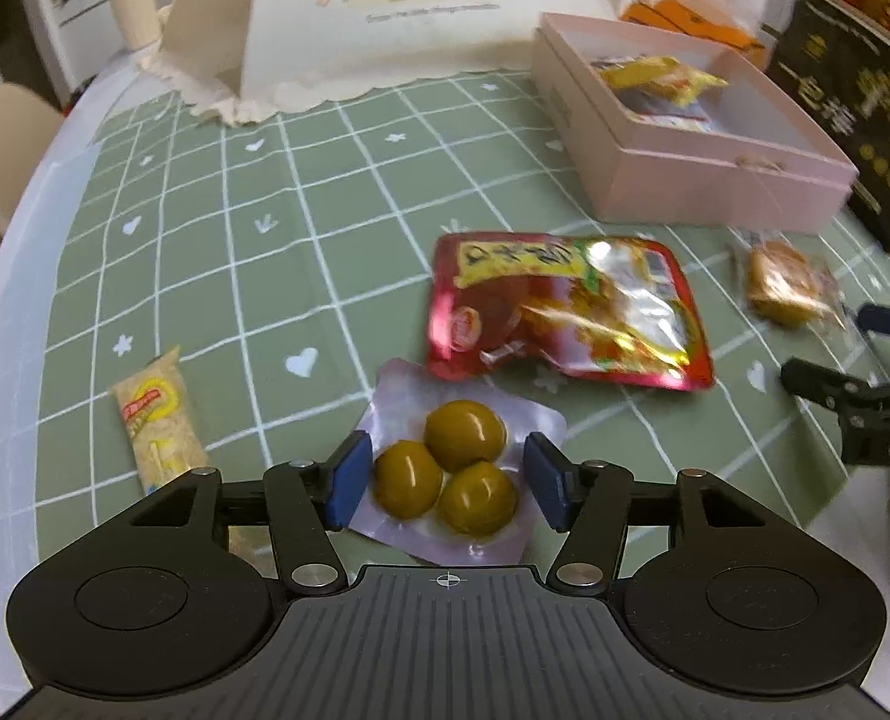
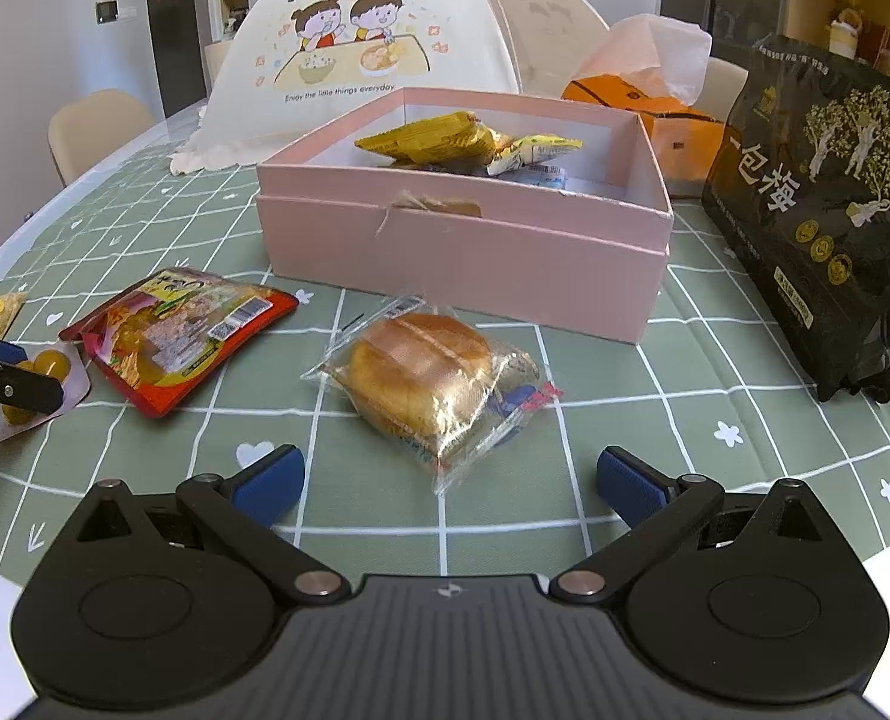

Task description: Organize snacks

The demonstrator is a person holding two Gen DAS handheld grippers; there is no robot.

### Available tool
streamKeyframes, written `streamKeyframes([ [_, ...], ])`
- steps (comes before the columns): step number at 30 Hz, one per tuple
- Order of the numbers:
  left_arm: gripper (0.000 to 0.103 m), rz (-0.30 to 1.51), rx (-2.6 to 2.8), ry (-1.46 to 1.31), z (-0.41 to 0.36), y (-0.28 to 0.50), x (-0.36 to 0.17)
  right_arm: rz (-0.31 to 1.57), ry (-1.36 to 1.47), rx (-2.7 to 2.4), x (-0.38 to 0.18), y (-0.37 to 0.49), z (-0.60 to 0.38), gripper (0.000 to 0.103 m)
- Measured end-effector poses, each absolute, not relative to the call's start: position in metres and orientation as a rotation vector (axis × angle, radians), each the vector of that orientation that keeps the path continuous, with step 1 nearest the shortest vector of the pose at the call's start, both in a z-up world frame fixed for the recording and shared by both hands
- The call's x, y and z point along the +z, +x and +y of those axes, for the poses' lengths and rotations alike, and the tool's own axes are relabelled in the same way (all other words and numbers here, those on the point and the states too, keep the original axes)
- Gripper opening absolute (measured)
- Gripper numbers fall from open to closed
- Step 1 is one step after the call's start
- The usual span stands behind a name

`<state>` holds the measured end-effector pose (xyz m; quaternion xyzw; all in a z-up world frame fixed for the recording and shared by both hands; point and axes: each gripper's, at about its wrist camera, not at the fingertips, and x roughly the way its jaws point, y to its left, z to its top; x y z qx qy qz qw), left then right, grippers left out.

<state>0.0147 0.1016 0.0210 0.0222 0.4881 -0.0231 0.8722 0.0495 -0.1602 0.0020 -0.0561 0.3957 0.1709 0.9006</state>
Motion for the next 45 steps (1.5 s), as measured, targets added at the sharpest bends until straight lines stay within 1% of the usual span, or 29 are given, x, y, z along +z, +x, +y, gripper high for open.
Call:
streamKeyframes([
  [3, 0.059, 1.038, -0.065, 0.029, 0.091, 0.004, 0.023, 0.876, -0.157, 0.417, 0.006, 0.054, -0.162, 0.103],
  [5, 0.058, 1.051, -0.079, 0.021, 0.082, -0.003, 0.024, 0.93, -0.176, 0.465, 0.013, 0.063, -0.163, 0.1],
  [6, 0.058, 1.054, -0.081, 0.014, 0.077, -0.007, 0.024, 0.931, -0.163, 0.475, 0.018, 0.067, -0.165, 0.095],
  [9, 0.058, 1.049, -0.064, 0.007, 0.065, -0.016, 0.023, 0.873, -0.148, 0.487, 0.03, 0.076, -0.167, 0.095],
  [11, 0.058, 1.045, -0.073, 0.031, 0.059, -0.02, 0.022, 0.873, -0.187, 0.469, 0.029, 0.086, -0.16, 0.095],
  [14, 0.057, 1.048, -0.11, -0.026, 0.067, -0.021, 0.024, 0.95, -0.191, 0.452, 0.02, 0.094, -0.149, 0.095],
  [16, 0.056, 1.047, -0.128, -0.085, 0.078, -0.023, 0.026, 1.011, -0.154, 0.547, 0.018, 0.087, -0.143, 0.094],
  [21, 0.055, 1.043, -0.149, -0.042, 0.079, -0.033, 0.028, 0.943, -0.171, 0.63, 0.029, 0.062, -0.129, 0.094],
  [24, 0.057, 1.052, -0.16, 0.01, 0.071, -0.034, 0.026, 0.878, -0.232, 0.586, 0.033, 0.06, -0.127, 0.094],
  [25, 0.059, 1.054, -0.163, 0.032, 0.068, -0.035, 0.025, 0.866, -0.255, 0.578, 0.033, 0.062, -0.126, 0.094],
  [28, 0.06, 1.065, -0.182, 0.082, 0.06, -0.035, 0.025, 0.871, -0.285, 0.567, 0.031, 0.075, -0.125, 0.094],
  [32, 0.062, 1.072, -0.198, 0.029, 0.069, -0.033, 0.024, 0.862, -0.29, 0.56, 0.027, 0.092, -0.117, 0.092],
  [35, 0.062, 1.082, -0.199, -0.033, 0.076, -0.032, 0.025, 0.899, -0.295, 0.568, 0.02, 0.104, -0.104, 0.08],
  [36, 0.062, 1.088, -0.2, -0.044, 0.077, -0.031, 0.025, 0.92, -0.292, 0.573, 0.018, 0.106, -0.102, 0.07],
  [37, 0.062, 1.093, -0.201, -0.046, 0.077, -0.032, 0.026, 0.924, -0.283, 0.579, 0.019, 0.105, -0.102, 0.063],
  [39, 0.062, 1.103, -0.2, -0.046, 0.077, -0.032, 0.026, 0.936, -0.301, 0.581, 0.022, 0.1, -0.103, 0.057],
  [45, 0.062, 1.113, -0.188, -0.059, 0.078, -0.029, 0.026, 0.971, -0.269, 0.572, 0.035, 0.084, -0.13, 0.057],
])
